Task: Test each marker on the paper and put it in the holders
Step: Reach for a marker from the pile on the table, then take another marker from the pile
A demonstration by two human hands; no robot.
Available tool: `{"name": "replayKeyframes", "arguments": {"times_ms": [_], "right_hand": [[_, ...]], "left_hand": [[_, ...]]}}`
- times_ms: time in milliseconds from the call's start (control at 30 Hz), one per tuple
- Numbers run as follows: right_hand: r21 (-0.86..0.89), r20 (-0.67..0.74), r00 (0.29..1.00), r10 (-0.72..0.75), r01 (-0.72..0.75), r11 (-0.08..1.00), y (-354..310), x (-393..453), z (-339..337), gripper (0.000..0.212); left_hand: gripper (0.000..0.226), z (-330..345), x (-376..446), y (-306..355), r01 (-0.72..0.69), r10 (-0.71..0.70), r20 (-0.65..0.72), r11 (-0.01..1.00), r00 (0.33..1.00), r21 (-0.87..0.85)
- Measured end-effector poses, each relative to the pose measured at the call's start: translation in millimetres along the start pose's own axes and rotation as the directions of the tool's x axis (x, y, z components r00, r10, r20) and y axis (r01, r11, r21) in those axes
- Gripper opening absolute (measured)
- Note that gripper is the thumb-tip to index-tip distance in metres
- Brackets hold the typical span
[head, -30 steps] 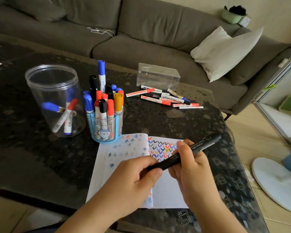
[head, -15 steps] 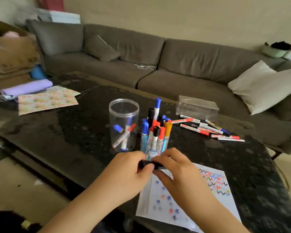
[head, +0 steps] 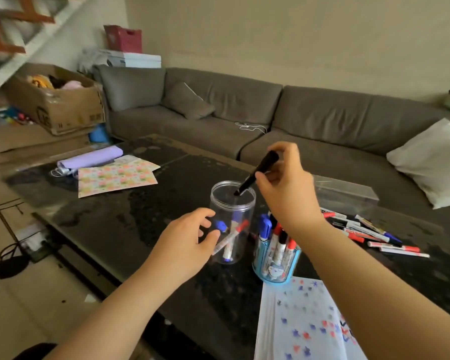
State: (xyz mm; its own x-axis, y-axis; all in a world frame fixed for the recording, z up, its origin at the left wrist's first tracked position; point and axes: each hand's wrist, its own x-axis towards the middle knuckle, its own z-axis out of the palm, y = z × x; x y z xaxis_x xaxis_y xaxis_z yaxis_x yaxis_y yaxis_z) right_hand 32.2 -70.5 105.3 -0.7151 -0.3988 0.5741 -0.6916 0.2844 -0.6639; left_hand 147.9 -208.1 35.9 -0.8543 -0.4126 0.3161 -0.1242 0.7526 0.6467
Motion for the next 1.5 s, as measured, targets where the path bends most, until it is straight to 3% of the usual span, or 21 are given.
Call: {"name": "replayKeyframes", "arguments": {"times_ms": [167, 300, 467, 633, 767, 1033, 1133, 1333, 1500], "right_hand": [[-0.195, 0.241, 0.950, 0.198, -0.152, 0.969, 25, 11, 36, 0.027], [-0.309, 0.287, 0.930, 0.231, -0.138, 0.941, 35, 4, 38, 0.031], [-0.271, 0.187, 0.972, 0.140, -0.086, 0.959, 45, -17, 11, 0.027], [-0.274, 0.131, 0.963, 0.234, -0.192, 0.943, 76, -57, -41, 0.014], [-0.353, 0.056, 0.905, 0.422, -0.378, 0.856, 122, -90, -90, 0.023], [-0.473, -0.100, 0.760, 0.643, -0.604, 0.641, 218, -123, -171, 0.029], [-0.565, -0.115, 0.755, 0.645, -0.584, 0.583, 254, -113, -185, 0.038], [-0.681, -0.121, 0.813, 0.569, -0.485, 0.548, 321, -61, -187, 0.055], [-0.770, -0.117, 0.782, 0.612, -0.461, 0.441, 366, -23, -172, 0.050]], "left_hand": [[0.046, 5, 4, -4, 0.000, 0.000, 0.021, 1.000, 1.000, -0.028], [0.039, 8, 5, -4, -0.001, 0.002, 0.020, 1.000, 1.000, -0.026], [0.013, 24, 1, 12, -0.066, 0.067, 0.032, 0.997, 0.997, -0.039], [0.011, 64, -6, 46, -0.199, 0.206, 0.162, 0.978, 0.965, -0.059], [0.014, 110, -7, 80, -0.239, 0.269, 0.279, 0.961, 0.922, -0.138], [0.017, 214, 7, 137, -0.345, 0.380, 0.314, 0.924, 0.870, -0.165], [0.021, 242, 17, 146, -0.348, 0.373, 0.319, 0.928, 0.871, -0.137], [0.020, 275, 40, 140, -0.330, 0.345, 0.333, 0.939, 0.878, -0.101], [0.023, 295, 56, 130, -0.324, 0.342, 0.328, 0.940, 0.881, -0.110]]}}
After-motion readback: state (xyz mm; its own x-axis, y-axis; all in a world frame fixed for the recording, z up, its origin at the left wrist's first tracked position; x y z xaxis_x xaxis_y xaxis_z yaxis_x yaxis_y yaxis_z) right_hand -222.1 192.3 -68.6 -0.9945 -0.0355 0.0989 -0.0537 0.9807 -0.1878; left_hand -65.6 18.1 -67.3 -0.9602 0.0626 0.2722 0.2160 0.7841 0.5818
